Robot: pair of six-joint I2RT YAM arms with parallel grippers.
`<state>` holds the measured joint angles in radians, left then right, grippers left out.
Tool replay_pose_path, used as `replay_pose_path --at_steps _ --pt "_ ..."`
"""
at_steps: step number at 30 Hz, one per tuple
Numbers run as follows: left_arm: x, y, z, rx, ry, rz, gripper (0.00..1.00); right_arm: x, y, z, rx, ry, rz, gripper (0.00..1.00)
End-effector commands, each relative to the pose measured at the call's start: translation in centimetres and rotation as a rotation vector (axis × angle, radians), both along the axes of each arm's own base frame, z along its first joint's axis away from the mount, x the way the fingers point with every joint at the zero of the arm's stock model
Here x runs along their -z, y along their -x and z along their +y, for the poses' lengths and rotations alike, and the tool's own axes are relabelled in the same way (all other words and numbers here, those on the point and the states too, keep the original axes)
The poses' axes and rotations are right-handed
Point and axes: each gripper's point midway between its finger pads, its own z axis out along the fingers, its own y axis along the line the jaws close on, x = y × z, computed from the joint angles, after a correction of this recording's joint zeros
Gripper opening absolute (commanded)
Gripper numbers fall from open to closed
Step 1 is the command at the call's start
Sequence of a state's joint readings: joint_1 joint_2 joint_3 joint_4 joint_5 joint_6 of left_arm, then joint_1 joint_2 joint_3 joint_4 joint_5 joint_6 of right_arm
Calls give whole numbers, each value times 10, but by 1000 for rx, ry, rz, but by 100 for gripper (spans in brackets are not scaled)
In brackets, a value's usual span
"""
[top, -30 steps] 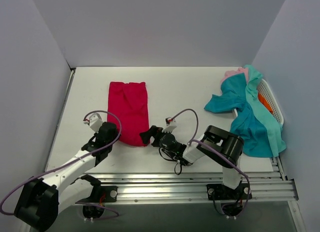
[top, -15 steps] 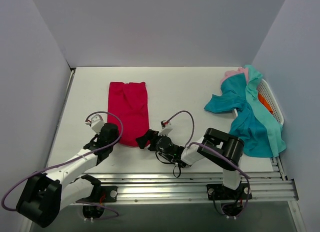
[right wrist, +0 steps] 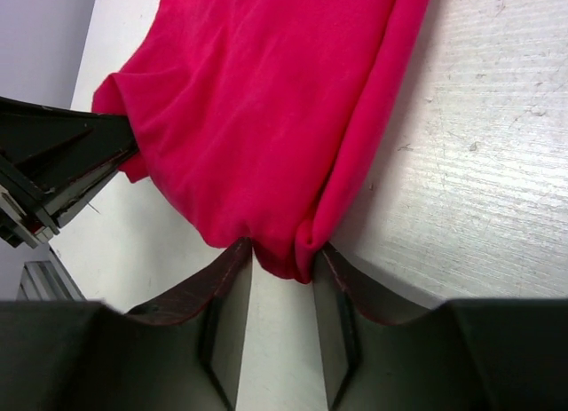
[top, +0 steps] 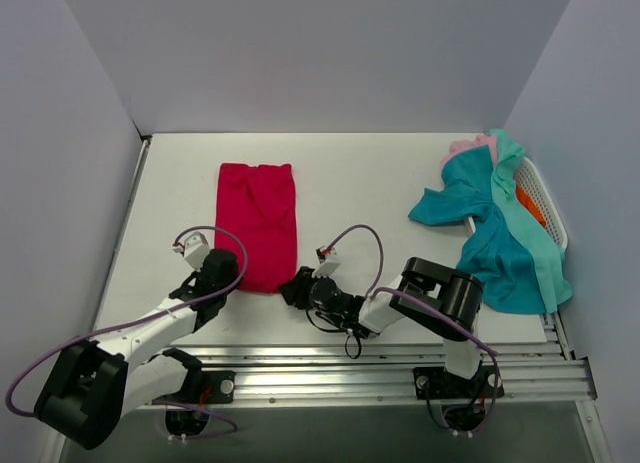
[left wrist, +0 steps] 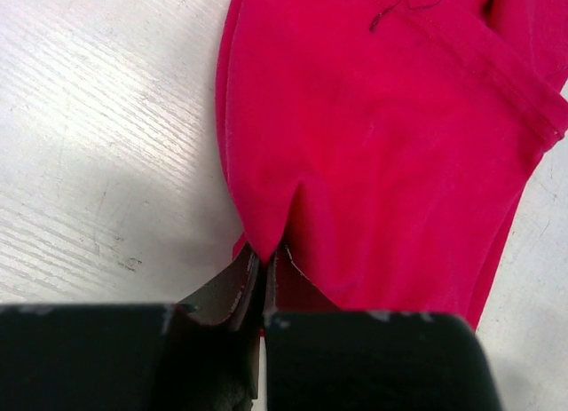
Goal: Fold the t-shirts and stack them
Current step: Fold the tshirt
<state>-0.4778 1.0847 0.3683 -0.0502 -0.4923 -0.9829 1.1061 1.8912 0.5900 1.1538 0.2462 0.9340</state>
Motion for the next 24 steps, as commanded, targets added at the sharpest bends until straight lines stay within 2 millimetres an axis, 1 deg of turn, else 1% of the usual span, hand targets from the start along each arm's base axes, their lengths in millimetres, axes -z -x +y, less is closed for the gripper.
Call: replay_pose_path --at_steps 1,4,5,6,7,10,13,14,15,16,17,18,20,21,23,24 --pt "-10 -8 -6 18 31 -50 6 -7 -3 11 2 -22 -13 28" --pt "-13 -10 -9 26 39 -66 5 -6 -4 9 7 -11 -18 17" --pt "-13 -10 -10 30 40 -67 3 -5 -5 7 12 -4 -20 8" --pt "-14 -11 -10 35 40 -70 2 -5 -5 5 15 5 -19 2" --pt "-14 -11 -11 40 42 -73 2 -5 -6 3 25 17 -27 0" --pt "-13 -9 -15 63 50 -68 2 -9 -8 -3 42 31 -39 0" --pt "-16 -5 -21 106 66 -63 2 -16 -7 -11 56 45 -52 0" --pt "-20 -3 -24 120 76 -70 2 -16 -4 -13 56 55 -55 0" --pt "-22 -1 -28 145 83 -69 2 -23 -3 -15 61 55 -58 0" --pt "-18 6 -28 157 75 -39 2 -24 0 -18 63 62 -59 0" --pt "-23 8 -29 170 84 -50 2 -26 4 -19 65 67 -64 0" --pt "-26 11 -32 188 92 -47 2 -34 7 -22 69 71 -68 0" --pt "-31 18 -32 205 98 -47 2 -40 12 -25 78 84 -75 0" --pt "-33 21 -32 213 102 -47 2 -46 18 -28 88 96 -79 0" --pt "-40 29 -33 233 116 -50 2 -57 22 -28 99 101 -87 0" --pt "-42 31 -33 238 120 -51 2 -62 23 -33 116 120 -92 0"
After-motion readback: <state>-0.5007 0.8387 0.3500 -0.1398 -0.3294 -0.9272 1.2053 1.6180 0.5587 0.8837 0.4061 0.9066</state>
